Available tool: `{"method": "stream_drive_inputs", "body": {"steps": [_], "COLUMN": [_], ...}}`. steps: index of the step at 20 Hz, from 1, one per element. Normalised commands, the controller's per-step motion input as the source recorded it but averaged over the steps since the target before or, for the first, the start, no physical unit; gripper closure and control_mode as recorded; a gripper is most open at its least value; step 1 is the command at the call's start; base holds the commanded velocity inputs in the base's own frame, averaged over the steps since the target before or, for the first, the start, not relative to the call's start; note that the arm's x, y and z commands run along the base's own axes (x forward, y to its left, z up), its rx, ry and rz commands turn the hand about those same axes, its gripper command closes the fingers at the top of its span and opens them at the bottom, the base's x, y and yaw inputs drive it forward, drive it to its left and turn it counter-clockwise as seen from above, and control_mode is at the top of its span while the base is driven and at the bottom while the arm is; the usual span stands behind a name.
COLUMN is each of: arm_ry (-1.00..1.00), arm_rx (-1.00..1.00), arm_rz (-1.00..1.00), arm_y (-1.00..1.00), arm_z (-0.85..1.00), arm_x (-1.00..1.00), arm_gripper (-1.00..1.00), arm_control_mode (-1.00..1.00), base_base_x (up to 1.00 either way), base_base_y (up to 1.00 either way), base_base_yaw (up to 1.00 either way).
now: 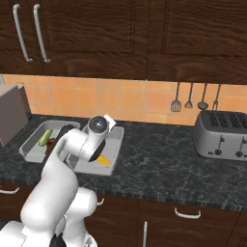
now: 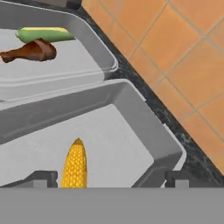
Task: Place one corn and one chicken drumstick in each tupperware on the nearby counter, to pack two identical lunches.
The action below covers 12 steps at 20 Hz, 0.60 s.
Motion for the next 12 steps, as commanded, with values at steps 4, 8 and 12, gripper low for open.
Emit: {"method": "stream_drive_inputs", "body": {"steps": [4,8,12], "arm_ry": [-0.08,-0.04,0.0], "arm_rx": [0.17,0.12,0.05], "arm_rz": [0.0,-0.02,-0.08], "arm_y": [-0.12,-0.09,-0.18], "arm_z": [0.69,0.76,0.89], "arm_x": [-0.29,-0.49,-0.39], "arm_gripper": [-1.0,-1.0,-1.0], "arm_control_mode": [-1.0,-1.0,-1.0], "base_base_x": [0.0,0.0,0.0], "base_base_y": [0.0,0.0,0.0], "base_base_yaw": [0.0,0.0,0.0]}}
